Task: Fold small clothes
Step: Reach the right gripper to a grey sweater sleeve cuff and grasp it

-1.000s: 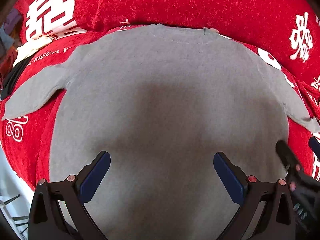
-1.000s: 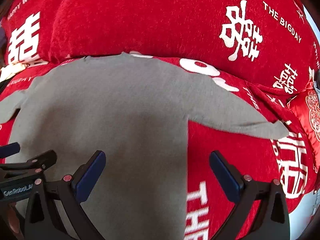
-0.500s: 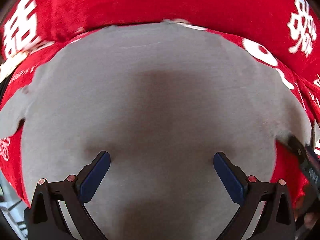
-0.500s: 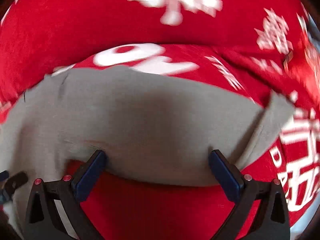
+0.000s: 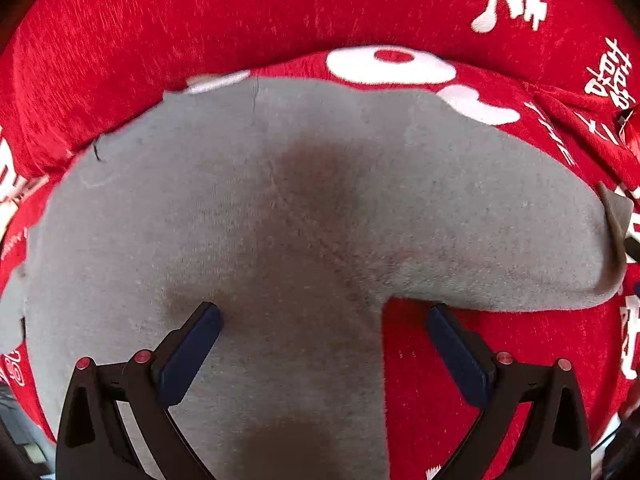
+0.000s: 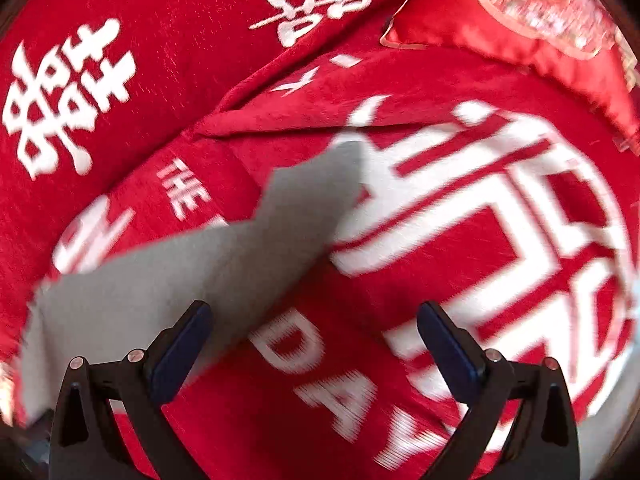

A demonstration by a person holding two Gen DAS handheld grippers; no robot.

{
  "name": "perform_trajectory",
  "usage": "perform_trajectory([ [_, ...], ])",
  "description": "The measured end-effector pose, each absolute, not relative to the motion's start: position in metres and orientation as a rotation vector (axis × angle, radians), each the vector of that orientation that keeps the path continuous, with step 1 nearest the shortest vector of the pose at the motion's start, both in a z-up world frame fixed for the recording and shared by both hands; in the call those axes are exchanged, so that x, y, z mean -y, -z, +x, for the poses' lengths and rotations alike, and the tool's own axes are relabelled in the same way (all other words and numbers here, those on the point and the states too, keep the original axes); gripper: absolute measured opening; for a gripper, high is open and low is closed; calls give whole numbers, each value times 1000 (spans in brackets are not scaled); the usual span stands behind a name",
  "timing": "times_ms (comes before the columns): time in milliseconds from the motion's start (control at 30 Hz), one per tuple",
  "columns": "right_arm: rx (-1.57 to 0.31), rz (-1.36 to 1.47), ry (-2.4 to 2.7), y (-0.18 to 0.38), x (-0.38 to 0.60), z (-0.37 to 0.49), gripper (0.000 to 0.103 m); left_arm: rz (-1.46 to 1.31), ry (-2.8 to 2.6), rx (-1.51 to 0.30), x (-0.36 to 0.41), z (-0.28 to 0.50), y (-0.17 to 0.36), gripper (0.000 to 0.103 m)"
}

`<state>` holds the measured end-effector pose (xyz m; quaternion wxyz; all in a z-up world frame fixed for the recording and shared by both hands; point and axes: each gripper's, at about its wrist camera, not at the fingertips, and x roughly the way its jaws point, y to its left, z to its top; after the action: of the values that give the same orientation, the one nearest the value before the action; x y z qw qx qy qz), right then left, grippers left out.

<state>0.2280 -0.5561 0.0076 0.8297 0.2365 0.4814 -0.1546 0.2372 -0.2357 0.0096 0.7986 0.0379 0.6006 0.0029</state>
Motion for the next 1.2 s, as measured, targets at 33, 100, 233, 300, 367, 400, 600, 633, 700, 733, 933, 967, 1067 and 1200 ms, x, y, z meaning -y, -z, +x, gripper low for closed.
perform_trajectory([
  [33, -1032, 504, 315, -4, 553, 238, 101, 78, -7, -1287, 235, 237, -10, 103],
  [100, -1058, 459, 300, 1, 540, 257, 100, 49, -5, -1295, 231, 238, -9, 103],
  [233, -1025, 335, 257, -1, 526, 267, 69, 52, 6, -1295, 228, 238, -9, 103],
  [300, -1037, 366, 282, -9, 540, 256, 47, 49, 9, -1293, 226, 239, -8, 103],
  [367, -1040, 372, 343, -11, 560, 236, 47, 45, 9, -1288, 226, 238, -8, 103],
  [400, -1044, 391, 362, -10, 573, 224, 47, 45, 7, -1284, 226, 238, -8, 103],
  [600, -988, 610, 270, -15, 620, 177, 52, 37, -9, -1281, 229, 233, -11, 103],
  [633, -977, 643, 231, -15, 619, 177, 57, 30, -10, -1290, 229, 234, -11, 103],
  [700, -960, 695, 176, -13, 615, 180, 67, 22, -6, -1304, 228, 235, -12, 103],
  [733, -960, 729, 150, -10, 615, 179, 67, 21, -6, -1308, 227, 235, -14, 103],
  [933, -930, 939, 116, 29, 607, 196, 54, -20, -35, -1288, 211, 246, -20, 103],
  [967, -916, 954, 113, 33, 609, 198, 32, -48, -47, -1286, 204, 252, -22, 103],
  [1067, -893, 878, 150, 31, 612, 203, 8, -95, -98, -1263, 188, 268, -28, 103],
  [1200, -743, 721, 185, -10, 609, 188, 7, -92, -220, -1255, 164, 294, -19, 103],
])
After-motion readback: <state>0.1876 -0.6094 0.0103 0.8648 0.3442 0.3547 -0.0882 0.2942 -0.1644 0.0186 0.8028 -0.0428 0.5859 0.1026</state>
